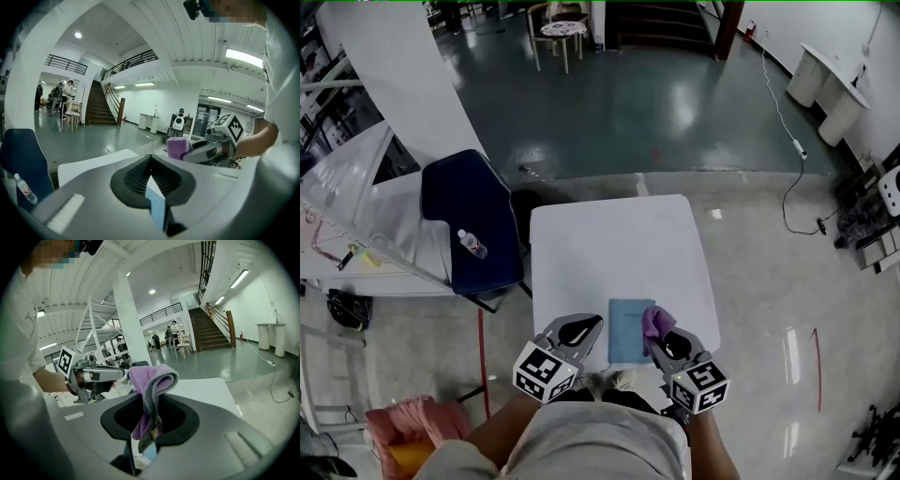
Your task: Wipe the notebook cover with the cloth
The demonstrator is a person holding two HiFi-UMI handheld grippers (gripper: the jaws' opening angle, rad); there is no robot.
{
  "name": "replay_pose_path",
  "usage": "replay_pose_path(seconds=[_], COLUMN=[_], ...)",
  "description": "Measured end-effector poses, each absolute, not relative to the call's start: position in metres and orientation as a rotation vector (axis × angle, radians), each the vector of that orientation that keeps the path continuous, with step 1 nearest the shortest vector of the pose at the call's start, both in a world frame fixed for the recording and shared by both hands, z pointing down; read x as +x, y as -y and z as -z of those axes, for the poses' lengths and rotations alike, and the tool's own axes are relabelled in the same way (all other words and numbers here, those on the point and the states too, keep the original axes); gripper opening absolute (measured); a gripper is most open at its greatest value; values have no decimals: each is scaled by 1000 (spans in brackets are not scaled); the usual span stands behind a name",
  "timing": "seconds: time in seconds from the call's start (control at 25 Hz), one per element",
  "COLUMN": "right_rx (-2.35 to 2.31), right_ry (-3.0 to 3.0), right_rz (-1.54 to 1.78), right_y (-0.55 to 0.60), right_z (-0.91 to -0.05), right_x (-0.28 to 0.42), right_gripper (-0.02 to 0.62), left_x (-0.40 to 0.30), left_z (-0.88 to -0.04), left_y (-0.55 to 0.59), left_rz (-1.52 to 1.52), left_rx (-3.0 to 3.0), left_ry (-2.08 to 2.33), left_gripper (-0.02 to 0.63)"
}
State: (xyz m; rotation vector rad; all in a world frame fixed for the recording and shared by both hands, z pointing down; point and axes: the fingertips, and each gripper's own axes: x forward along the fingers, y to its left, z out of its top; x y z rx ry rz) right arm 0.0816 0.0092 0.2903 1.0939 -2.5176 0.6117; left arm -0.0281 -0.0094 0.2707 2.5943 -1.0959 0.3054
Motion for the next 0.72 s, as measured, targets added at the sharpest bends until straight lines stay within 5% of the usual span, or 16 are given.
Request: replay_pose_path(seconds=[0.72], right_rx=[998], right_ry=[2462], right_rz=[-630], right_y=[18], right_z=[-343], right_x=[91], right_gripper=[110], left_x=[-44], left_z=[-322], left_y=[24], left_rz=[-340], left_rx=[2482], left_ry=[1158], left_gripper=[-1])
